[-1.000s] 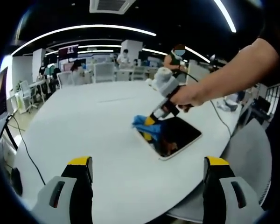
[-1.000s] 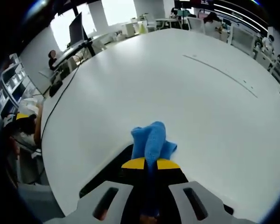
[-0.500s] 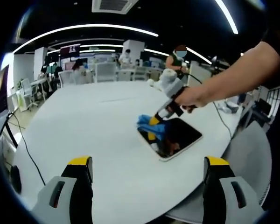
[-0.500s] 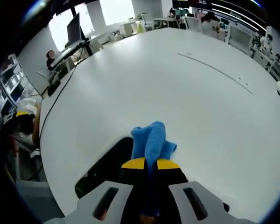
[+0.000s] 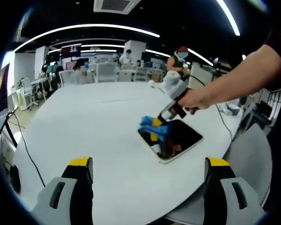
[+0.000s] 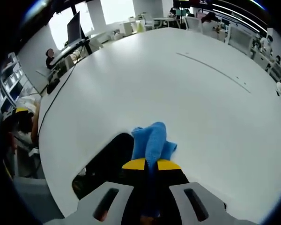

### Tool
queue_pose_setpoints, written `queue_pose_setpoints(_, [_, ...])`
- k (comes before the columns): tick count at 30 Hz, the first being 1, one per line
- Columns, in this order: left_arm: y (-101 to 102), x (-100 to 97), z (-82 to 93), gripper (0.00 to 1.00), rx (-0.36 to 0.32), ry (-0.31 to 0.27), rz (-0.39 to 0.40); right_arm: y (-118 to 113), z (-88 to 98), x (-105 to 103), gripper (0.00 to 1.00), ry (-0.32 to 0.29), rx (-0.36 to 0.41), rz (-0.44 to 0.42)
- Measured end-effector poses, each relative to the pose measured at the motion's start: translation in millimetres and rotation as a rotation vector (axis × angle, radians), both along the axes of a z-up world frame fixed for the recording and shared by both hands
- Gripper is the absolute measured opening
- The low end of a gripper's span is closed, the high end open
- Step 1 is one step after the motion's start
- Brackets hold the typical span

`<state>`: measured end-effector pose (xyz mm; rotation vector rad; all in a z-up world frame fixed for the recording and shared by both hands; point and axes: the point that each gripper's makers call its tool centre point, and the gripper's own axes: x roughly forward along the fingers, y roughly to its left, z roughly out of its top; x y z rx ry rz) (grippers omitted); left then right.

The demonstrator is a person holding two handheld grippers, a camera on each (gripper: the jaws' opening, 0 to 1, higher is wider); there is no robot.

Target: Wipe the mirror surface with the cleaning cloth until all visible marks leave the cleaned area.

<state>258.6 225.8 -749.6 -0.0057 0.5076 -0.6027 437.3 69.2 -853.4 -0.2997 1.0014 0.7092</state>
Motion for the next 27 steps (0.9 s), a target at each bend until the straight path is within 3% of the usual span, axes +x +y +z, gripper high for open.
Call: queue_pose_setpoints(27, [-2.6,-0.3,2.5,0.99,-0.01,-0.002,0.004,-4.2,0.5,-29.8,0.01,-0.027,0.001,-0.018])
